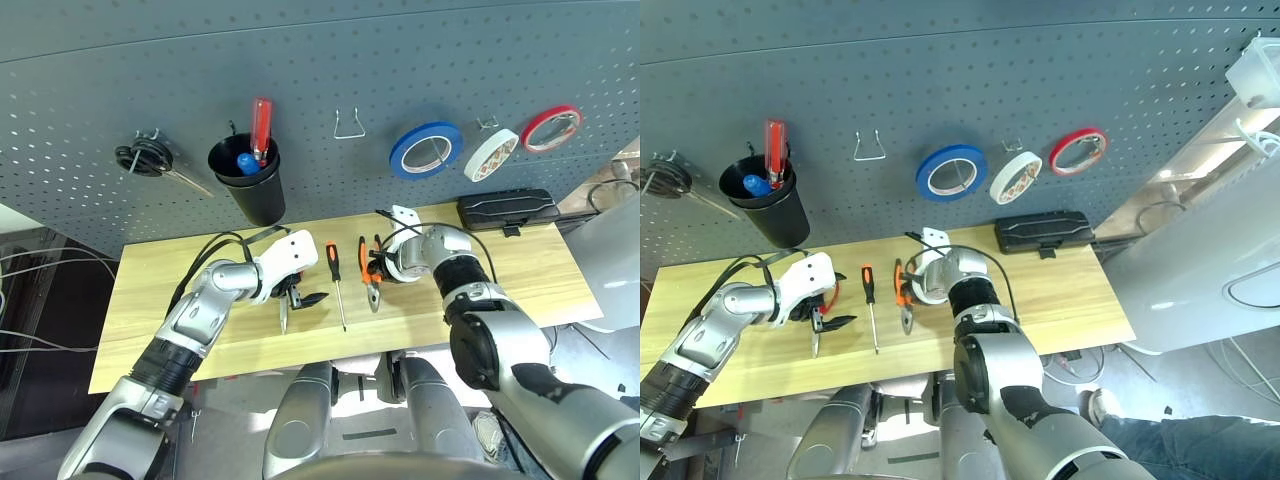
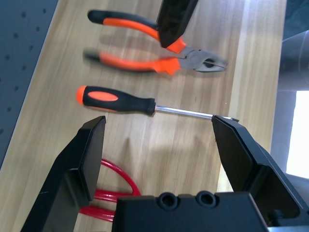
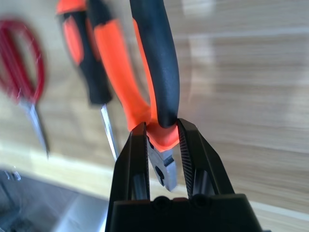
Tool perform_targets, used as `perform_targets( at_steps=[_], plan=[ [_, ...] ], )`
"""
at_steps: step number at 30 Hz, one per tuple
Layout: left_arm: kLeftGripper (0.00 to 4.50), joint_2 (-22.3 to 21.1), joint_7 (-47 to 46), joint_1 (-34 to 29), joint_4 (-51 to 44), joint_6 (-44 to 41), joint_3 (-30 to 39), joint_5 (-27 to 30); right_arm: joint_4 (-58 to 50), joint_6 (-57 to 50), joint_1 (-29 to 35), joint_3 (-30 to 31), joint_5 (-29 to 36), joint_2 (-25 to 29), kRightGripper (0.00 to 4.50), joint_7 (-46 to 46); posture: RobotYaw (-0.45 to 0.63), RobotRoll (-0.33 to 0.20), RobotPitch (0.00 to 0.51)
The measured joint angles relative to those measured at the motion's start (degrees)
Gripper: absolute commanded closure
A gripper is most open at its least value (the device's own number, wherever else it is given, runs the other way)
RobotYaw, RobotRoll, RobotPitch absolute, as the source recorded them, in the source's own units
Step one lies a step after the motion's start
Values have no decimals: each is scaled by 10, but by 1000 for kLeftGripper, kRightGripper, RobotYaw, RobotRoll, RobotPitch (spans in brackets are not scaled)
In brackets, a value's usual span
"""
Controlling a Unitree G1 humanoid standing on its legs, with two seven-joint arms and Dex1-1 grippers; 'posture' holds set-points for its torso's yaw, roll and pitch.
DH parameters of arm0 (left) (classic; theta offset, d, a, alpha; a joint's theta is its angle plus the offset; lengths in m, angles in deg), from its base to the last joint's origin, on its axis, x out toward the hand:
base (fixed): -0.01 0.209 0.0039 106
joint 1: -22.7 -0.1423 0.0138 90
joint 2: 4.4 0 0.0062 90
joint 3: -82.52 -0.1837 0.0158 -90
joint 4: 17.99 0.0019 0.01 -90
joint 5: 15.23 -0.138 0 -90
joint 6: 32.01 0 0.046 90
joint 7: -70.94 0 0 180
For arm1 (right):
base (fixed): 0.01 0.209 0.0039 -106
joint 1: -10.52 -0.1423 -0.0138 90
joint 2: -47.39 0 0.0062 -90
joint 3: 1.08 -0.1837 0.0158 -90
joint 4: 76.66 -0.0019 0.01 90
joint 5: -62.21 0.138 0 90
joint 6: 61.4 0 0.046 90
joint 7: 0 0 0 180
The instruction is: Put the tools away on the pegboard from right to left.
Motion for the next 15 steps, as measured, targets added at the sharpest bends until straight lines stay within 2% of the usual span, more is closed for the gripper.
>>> perform_targets(
  at_steps=[3, 6, 10, 15],
  plan=[
    [0, 0, -14, -17, -5, 9, 8, 1, -140, -48, 50, 80, 13, 80, 3701, -75, 77, 0, 238],
    [0, 1, -28, -29, -6, 19, 18, 2, -243, -70, 83, 113, 23, 139, 3701, -119, 66, 0, 230],
    [0, 5, -43, -34, -10, 30, 26, 6, -308, -86, 106, 121, 31, 155, 3702, -142, 57, 0, 226],
    [0, 6, -56, -35, -8, 44, 37, 6, -303, -76, 110, 98, 28, 161, 3702, -144, 51, 0, 223]
  ],
)
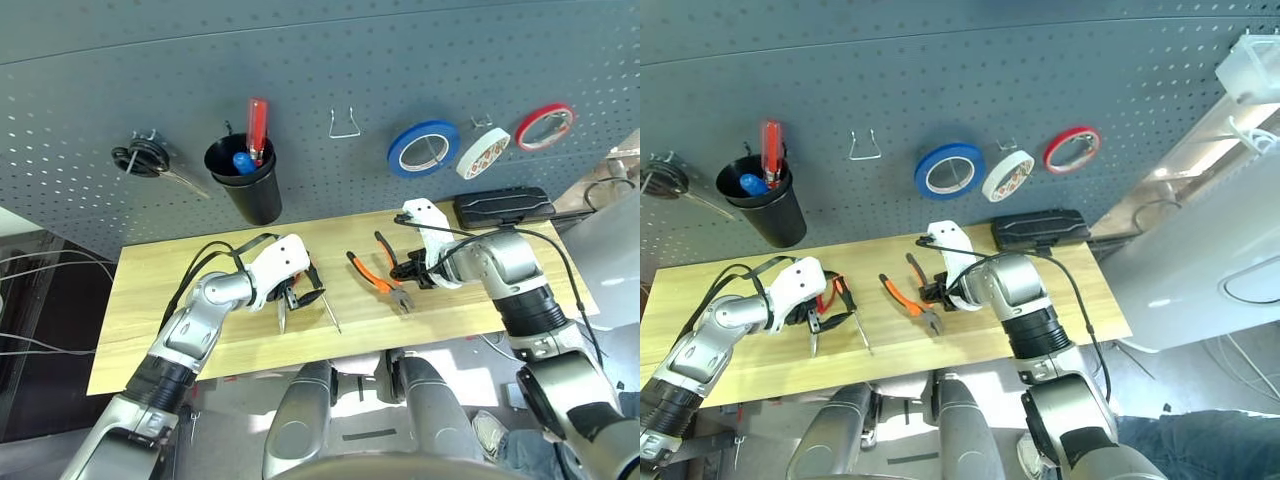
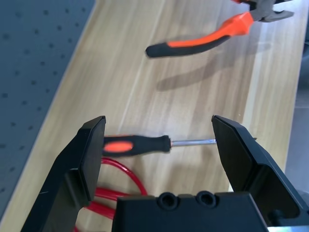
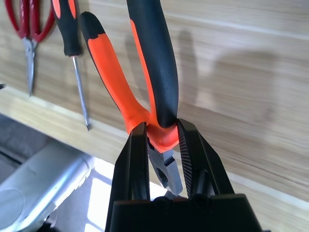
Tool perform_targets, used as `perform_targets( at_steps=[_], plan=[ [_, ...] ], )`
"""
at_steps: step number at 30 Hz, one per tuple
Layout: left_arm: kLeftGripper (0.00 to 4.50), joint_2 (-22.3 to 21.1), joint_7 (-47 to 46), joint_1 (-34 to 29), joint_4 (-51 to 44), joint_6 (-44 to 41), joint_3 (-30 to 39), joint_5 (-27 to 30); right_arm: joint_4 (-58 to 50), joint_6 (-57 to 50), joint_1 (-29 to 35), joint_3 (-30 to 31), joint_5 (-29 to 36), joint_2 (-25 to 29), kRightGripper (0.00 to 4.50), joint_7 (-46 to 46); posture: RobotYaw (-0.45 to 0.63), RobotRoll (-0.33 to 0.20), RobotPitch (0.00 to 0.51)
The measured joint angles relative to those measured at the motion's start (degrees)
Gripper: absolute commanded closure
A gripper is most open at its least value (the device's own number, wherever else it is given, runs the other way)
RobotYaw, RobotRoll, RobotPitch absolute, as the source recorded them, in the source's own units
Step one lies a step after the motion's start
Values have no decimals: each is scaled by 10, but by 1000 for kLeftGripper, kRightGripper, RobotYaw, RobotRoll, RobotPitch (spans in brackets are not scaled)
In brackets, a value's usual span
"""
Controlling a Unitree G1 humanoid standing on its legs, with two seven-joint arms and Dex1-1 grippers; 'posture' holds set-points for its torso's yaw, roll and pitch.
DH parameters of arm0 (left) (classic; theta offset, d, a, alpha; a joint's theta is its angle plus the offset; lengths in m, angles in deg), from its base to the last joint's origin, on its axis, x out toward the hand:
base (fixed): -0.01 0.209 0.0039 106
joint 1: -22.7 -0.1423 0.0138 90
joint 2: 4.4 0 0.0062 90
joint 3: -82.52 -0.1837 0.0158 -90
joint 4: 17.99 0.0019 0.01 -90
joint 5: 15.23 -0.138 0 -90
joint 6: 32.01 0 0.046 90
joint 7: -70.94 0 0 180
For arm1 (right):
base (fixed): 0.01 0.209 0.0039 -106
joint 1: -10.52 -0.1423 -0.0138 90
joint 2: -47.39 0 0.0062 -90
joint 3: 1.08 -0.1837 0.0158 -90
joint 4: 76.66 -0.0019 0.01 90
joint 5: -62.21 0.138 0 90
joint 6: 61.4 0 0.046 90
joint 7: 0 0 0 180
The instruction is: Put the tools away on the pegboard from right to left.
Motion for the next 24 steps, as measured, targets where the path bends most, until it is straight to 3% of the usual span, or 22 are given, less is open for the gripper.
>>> perform_targets(
  at_steps=[10, 19, 20, 24],
  plan=[
    [0, 12, -11, 23, 18, 16, 0, -2, 155, 76, -13, -67, -25, -34, 3702, 33, 51, 0, 230],
    [0, 19, -15, 44, 25, 19, -1, -5, 304, 186, -55, -92, -70, -55, 3706, 63, 60, 0, 253],
    [0, 19, -15, 44, 25, 19, -1, -5, 309, 189, -57, -91, -73, -55, 2979, 63, 60, 0, 253],
    [0, 19, -14, 37, 21, 14, -1, -6, 312, 162, -62, -69, -100, -30, 1678, 62, 53, 0, 257]
  ],
)
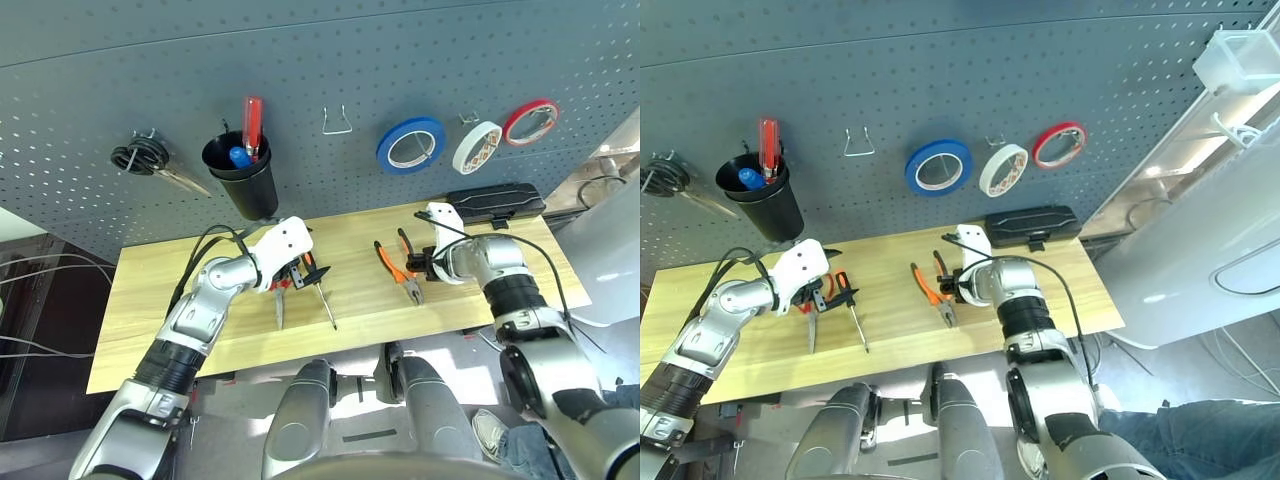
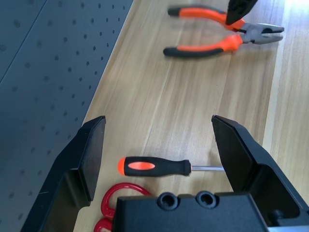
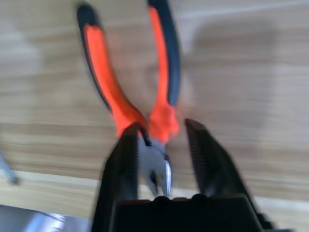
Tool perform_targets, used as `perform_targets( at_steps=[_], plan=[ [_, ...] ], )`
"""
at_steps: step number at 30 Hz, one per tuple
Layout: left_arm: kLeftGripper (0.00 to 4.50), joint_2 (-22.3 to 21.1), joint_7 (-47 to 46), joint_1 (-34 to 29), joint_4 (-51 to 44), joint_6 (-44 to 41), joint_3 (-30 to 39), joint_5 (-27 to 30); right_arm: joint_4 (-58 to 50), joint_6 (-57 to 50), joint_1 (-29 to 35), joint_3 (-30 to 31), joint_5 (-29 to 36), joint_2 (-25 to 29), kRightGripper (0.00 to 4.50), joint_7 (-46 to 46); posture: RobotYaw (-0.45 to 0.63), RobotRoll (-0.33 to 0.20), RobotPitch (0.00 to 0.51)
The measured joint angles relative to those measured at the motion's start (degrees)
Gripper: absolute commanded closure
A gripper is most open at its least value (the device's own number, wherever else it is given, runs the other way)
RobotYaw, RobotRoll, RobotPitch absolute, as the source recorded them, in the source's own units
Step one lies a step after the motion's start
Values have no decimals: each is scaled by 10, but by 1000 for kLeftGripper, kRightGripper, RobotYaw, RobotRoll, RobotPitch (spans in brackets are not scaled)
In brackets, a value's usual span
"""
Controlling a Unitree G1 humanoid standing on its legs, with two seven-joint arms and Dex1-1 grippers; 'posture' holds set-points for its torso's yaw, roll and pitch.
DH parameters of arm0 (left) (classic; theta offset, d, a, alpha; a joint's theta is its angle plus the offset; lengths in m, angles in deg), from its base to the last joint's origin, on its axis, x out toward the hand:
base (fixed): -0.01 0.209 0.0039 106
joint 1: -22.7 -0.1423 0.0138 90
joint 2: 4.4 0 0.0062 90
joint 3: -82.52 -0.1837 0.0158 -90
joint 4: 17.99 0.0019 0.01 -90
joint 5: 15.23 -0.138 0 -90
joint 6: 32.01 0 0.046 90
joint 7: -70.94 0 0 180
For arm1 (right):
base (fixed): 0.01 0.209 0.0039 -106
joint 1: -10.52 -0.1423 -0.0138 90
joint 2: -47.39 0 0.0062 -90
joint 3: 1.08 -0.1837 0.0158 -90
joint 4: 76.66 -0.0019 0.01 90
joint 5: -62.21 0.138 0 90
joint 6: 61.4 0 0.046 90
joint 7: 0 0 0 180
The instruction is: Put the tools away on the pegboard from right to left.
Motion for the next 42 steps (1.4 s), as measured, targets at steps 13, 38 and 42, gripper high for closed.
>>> perform_targets(
  at_steps=[13, 38, 42],
  plan=[
    [0, -2, 1, -13, -10, -9, 0, 0, -49, -99, -44, 4, -14, 4, 21, -16, 47, 0, 269],
    [0, -12, 5, -19, -20, -66, -5, -4, 126, 33, -87, -10, -54, -96, 21, 62, 75, 0, 287],
    [0, -26, 19, -27, -35, -110, -19, -17, 153, 50, -97, -10, -60, -103, 21, 66, 80, 0, 286]
  ],
)
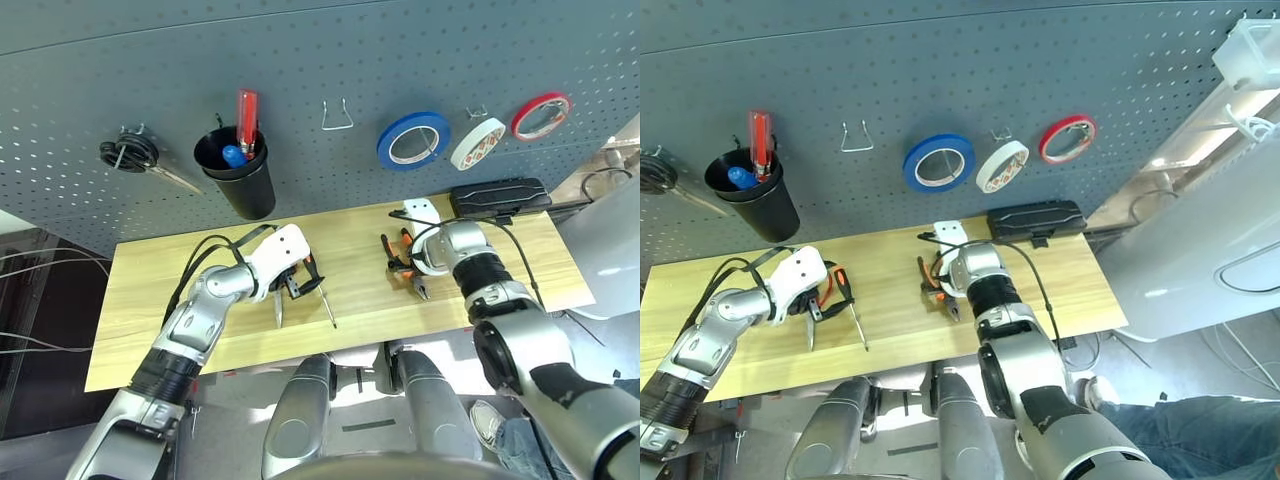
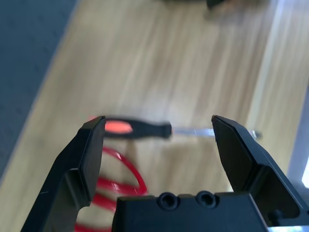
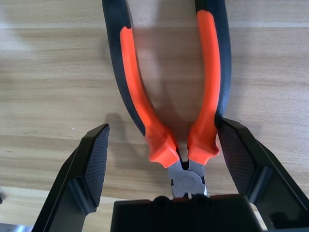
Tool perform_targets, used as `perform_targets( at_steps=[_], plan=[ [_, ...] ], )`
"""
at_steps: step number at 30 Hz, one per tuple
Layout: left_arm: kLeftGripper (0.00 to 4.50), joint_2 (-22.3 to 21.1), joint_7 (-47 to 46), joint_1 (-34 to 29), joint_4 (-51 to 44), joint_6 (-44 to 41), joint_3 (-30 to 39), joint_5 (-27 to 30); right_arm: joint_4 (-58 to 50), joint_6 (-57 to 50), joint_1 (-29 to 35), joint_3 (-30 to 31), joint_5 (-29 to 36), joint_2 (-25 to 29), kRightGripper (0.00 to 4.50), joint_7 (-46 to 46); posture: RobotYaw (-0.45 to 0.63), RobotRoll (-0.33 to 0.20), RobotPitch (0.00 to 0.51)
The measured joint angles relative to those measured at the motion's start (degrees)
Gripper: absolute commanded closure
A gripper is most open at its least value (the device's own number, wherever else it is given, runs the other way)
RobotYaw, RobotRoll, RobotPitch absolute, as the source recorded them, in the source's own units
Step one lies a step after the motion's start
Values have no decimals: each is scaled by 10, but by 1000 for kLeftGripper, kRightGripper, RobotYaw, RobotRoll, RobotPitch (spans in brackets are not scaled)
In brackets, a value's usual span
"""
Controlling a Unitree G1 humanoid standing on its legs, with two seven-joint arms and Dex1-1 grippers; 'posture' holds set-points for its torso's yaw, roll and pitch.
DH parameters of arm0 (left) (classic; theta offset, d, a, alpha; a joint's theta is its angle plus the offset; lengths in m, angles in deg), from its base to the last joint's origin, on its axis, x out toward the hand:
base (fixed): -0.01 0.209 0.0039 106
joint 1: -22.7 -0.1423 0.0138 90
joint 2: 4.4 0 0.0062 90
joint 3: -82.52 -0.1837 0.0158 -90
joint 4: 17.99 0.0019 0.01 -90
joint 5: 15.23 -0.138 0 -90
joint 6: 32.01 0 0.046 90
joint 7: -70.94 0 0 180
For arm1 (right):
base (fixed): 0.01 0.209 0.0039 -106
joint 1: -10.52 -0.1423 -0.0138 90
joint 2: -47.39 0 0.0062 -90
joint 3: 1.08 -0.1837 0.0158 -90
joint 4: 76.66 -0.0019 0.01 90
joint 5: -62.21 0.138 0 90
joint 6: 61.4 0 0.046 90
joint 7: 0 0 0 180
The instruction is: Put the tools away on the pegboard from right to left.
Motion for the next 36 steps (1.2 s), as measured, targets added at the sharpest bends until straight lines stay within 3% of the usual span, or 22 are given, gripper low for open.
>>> perform_targets(
  at_steps=[3, 9, 16, 26, 30, 36],
  plan=[
    [0, 0, 1, -2, -8, -13, -4, -4, 12, 11, -5, 0, -3, -2, 21, 1, 83, 0, 284],
    [0, 0, 1, -4, -17, -20, -4, -6, 29, 33, -7, 0, -15, -1, 1943, 0, 79, 0, 280],
    [0, 2, -2, -4, -18, -13, -3, -4, -4, 24, 9, 17, -23, 9, 1950, -29, 77, 0, 274],
    [0, 42, -47, -59, -54, 112, 71, 62, -456, -31, 166, 112, 29, 133, 1950, -231, 71, 0, 261],
    [0, 53, -57, -77, -56, 176, 97, 86, -534, -8, 204, 115, 42, 163, 1950, -255, 72, 0, 258],
    [0, 65, -62, -78, -59, 238, 112, 112, -589, 62, 212, 93, 56, 172, 1950, -267, 64, 0, 257]
  ],
)
